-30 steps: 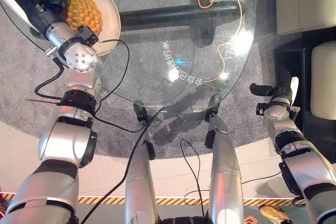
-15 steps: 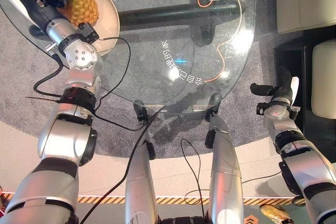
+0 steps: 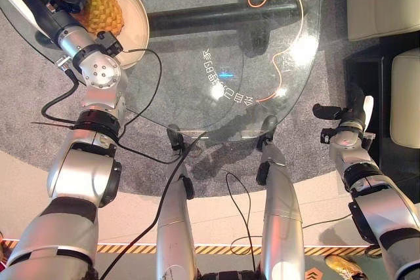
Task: Pick up the fruit to the plate
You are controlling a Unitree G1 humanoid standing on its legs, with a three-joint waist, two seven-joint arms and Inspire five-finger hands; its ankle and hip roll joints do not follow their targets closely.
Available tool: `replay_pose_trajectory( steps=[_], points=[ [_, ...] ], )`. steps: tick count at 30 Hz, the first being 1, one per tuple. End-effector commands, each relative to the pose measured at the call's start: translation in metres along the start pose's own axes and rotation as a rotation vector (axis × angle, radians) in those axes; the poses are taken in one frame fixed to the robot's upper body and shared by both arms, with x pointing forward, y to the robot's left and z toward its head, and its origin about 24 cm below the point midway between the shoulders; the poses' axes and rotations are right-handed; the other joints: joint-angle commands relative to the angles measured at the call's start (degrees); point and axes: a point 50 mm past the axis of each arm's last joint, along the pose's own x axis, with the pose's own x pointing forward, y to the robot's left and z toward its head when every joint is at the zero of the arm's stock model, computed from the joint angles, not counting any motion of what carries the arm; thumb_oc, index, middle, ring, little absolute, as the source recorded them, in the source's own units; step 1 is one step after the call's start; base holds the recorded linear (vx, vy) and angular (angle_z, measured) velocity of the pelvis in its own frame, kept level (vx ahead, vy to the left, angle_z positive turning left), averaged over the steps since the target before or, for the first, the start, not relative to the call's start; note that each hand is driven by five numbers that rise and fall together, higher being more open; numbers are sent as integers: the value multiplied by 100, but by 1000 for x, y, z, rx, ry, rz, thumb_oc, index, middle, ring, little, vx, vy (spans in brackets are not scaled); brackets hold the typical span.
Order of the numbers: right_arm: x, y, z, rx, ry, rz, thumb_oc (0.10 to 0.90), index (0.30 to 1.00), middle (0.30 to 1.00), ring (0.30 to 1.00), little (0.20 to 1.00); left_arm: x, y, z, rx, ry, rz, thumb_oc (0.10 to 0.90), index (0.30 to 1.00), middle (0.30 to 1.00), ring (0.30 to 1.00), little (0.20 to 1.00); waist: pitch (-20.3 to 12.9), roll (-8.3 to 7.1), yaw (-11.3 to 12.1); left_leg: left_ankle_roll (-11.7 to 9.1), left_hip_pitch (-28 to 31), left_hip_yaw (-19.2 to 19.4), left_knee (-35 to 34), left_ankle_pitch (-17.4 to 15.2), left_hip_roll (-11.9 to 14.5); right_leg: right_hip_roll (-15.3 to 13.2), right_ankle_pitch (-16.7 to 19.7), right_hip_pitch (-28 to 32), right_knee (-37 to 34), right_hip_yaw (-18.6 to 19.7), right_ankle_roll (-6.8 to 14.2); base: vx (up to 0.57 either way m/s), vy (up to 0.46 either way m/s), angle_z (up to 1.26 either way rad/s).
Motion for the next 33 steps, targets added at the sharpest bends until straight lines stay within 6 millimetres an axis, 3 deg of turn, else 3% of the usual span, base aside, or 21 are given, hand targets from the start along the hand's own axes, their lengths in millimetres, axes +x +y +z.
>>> replay_pose_trajectory(
  steps=[1, 4, 7, 8, 33],
  points=[
    [3, -10, 6, -54, -64, -51, 800, 900, 900, 900, 900, 40, 7, 57, -120, -225, 64, 493, 636, 636, 636, 593, -140, -229, 116, -258, -205, -146, 848, -693, 73, 122, -234, 516, -400, -98, 213, 0, 0, 0],
    [3, -9, 7, -51, -66, -53, 800, 900, 900, 900, 900, 38, 8, 53, -122, -217, 63, 701, 815, 815, 815, 801, -140, -237, 131, -258, -211, -151, 846, -692, 73, 119, -232, 522, -410, -109, 214, 0, 0, 0],
    [3, -9, 6, -48, -64, -55, 800, 900, 900, 900, 900, 36, 10, 51, -126, -213, 60, 723, 834, 834, 834, 823, -140, -243, 137, -256, -208, -152, 851, -701, 72, 116, -235, 527, -409, -118, 214, 0, 0, 0],
    [3, -9, 6, -47, -64, -55, 800, 900, 900, 900, 900, 36, 10, 50, -126, -214, 58, 800, 900, 900, 900, 900, -140, -245, 140, -254, -210, -154, 853, -705, 71, 118, -239, 525, -405, -122, 213, 0, 0, 0],
    [0, -6, 1, -22, -35, -72, 800, 900, 900, 900, 900, 11, 5, 32, -146, -183, -27, 800, 900, 900, 900, 900, -140, -263, 278, -243, -156, -212, 835, -729, 17, 94, -203, 637, -464, -214, 253, 0, 0, 0]
  ],
)
